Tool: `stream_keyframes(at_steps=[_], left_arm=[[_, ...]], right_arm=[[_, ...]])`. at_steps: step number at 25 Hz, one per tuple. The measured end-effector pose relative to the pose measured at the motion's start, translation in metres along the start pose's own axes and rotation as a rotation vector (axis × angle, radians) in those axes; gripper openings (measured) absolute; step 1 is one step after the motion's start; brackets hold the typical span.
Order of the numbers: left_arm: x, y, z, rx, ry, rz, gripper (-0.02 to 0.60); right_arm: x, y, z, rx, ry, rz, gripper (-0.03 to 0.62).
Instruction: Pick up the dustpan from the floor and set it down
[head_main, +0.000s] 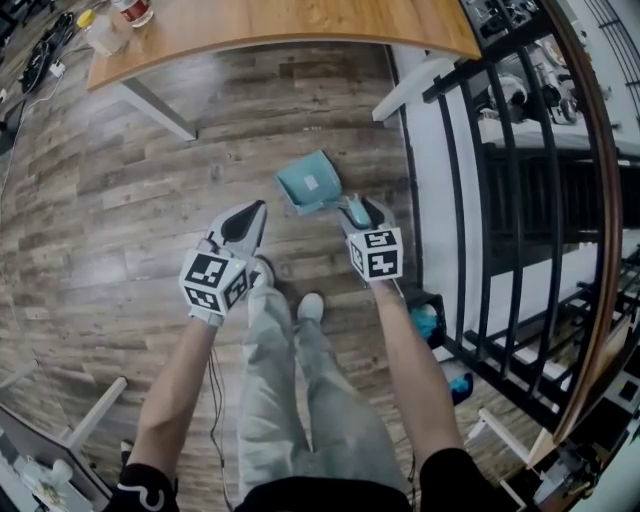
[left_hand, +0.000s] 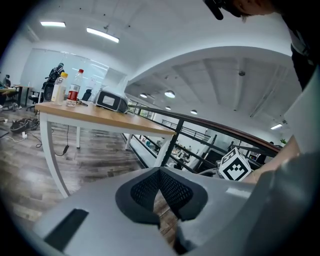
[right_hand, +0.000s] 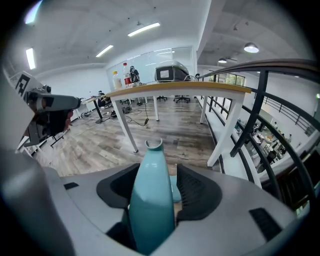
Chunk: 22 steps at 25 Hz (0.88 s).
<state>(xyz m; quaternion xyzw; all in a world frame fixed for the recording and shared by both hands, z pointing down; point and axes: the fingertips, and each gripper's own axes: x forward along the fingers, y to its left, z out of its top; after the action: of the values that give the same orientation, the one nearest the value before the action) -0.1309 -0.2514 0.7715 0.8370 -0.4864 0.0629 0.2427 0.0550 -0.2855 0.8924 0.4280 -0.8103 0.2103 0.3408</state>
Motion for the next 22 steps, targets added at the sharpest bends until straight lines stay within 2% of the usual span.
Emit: stream_keyframes(at_steps=[6, 14, 22], left_arm=[[0.002, 0.006, -0.010, -0.006, 0.000, 0.003, -0.002], [0.002, 0.004, -0.013, -0.011, 0.005, 0.002, -0.002], [0.000, 0.001, -0.012, -0.004, 0.004, 0.007, -0.002]], right_arm=[[0.001, -0.004, -0.001, -0.011, -0.005, -0.029, 0.158], [-0.003, 0.007, -0.001, -0.083, 0.004, -0.004, 0.094], [-0.005, 0.003, -0.001, -0.110, 0.002, -0.016, 0.089]])
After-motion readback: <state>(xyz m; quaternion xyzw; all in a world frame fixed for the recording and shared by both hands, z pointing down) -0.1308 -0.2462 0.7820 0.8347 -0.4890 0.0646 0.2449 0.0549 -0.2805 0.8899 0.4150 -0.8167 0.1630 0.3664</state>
